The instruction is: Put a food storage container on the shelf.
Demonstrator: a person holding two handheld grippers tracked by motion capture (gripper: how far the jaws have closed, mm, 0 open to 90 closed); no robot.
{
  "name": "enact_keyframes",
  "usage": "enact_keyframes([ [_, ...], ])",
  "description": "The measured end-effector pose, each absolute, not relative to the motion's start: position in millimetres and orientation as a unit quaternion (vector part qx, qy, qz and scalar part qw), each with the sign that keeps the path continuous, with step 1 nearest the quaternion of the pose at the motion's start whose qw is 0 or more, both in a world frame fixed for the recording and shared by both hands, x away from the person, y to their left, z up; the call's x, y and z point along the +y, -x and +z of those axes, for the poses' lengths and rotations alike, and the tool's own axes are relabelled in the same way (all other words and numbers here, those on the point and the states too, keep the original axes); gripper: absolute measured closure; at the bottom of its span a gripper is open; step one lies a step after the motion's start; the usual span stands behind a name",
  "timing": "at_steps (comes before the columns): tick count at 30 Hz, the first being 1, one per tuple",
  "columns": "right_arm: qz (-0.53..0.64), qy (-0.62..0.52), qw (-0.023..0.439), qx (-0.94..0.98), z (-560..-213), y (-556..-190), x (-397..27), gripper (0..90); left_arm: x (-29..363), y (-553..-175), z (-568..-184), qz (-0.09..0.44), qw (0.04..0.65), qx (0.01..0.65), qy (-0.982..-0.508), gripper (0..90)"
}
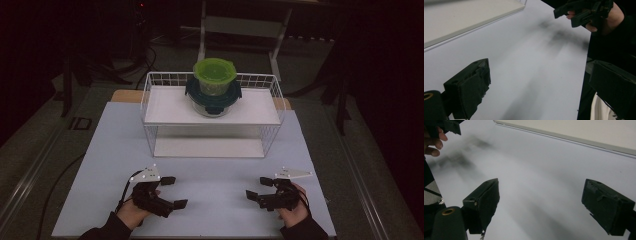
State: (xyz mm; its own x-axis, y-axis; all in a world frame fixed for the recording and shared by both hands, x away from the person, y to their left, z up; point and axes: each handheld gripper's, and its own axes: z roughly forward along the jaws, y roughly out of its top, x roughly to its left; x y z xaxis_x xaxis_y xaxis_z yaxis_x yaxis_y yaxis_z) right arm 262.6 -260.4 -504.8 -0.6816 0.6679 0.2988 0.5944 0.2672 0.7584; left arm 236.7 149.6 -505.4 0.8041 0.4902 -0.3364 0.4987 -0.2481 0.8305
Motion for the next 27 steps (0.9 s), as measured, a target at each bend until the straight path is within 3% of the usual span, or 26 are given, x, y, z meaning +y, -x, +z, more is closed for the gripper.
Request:
enact_keyframes([
  [27, 0.462, -0.404, 0.057, 0.787, -512, -257, -280, 14.2, 153, -227, -516, 0.016, 0.533, 0.308, -0.788, 3.1],
])
